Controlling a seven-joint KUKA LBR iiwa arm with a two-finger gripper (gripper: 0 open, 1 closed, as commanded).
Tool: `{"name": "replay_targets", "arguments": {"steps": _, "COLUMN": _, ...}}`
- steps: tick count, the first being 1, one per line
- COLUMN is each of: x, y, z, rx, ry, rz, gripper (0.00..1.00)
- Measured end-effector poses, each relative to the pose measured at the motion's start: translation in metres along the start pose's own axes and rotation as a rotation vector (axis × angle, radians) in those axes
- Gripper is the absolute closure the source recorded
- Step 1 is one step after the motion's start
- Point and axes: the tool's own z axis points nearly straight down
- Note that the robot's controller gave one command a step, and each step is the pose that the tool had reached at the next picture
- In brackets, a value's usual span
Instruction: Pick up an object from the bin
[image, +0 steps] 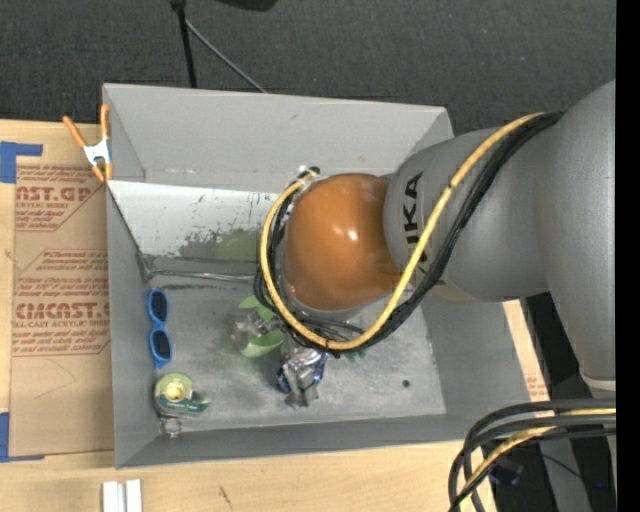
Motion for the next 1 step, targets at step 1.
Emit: {"name": "replay_targets", "arguments": {"steps": 1, "x": -0.0173, "y": -0.09, "z": 0.0523, "rx": -0.003, "ry": -0.009, "rz": -0.17, "gripper": 0.0}}
